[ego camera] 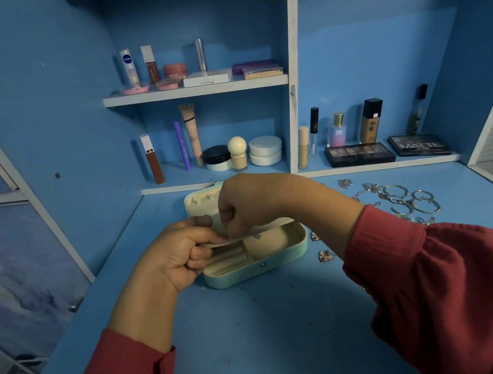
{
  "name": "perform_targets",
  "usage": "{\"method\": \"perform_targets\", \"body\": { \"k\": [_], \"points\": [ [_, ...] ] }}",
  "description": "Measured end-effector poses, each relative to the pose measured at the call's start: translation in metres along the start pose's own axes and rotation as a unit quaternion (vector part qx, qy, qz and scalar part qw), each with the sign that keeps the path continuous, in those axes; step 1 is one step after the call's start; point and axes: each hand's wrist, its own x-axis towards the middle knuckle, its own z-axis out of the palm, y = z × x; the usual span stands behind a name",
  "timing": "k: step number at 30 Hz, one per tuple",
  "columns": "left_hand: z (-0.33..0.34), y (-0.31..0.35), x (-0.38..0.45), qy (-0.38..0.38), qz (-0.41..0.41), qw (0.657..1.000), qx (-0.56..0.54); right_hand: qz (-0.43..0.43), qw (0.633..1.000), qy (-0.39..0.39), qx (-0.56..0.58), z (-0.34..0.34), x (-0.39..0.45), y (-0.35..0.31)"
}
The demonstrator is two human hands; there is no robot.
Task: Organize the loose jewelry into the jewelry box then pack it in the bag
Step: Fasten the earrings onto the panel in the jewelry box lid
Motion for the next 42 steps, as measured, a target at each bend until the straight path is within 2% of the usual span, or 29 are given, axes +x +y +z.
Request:
{"method": "perform_targets", "body": {
  "k": [5, 8, 12, 30, 42],
  "points": [
    [-0.001, -0.001, 0.001, 0.01, 0.001, 1.0, -0.007, 0.031, 0.999, 0.003, 0.009, 0.004, 0.007, -0.001],
    [0.0, 0.001, 0.0, 0.0, 0.0, 1.0, -0.004, 0.001, 0.999, 0.013, 0.044, -0.002, 0.003, 0.007],
    [0.0, 0.001, -0.002, -0.017, -0.003, 1.0, -0.003, -0.037, 0.996, -0.012, 0.083, -0.007, -0.004, 0.015],
    [0.001, 0.001, -0.003, -0.011, -0.009, 1.0, -0.014, -0.046, 0.999, 0.002, -0.022, 0.0, 0.001, 0.009],
    [0.0, 0.001, -0.002, -0.006, -0.008, 1.0, -0.003, -0.026, 0.999, 0.032, -0.028, 0.008, -0.003, 0.005]
  ]
}}
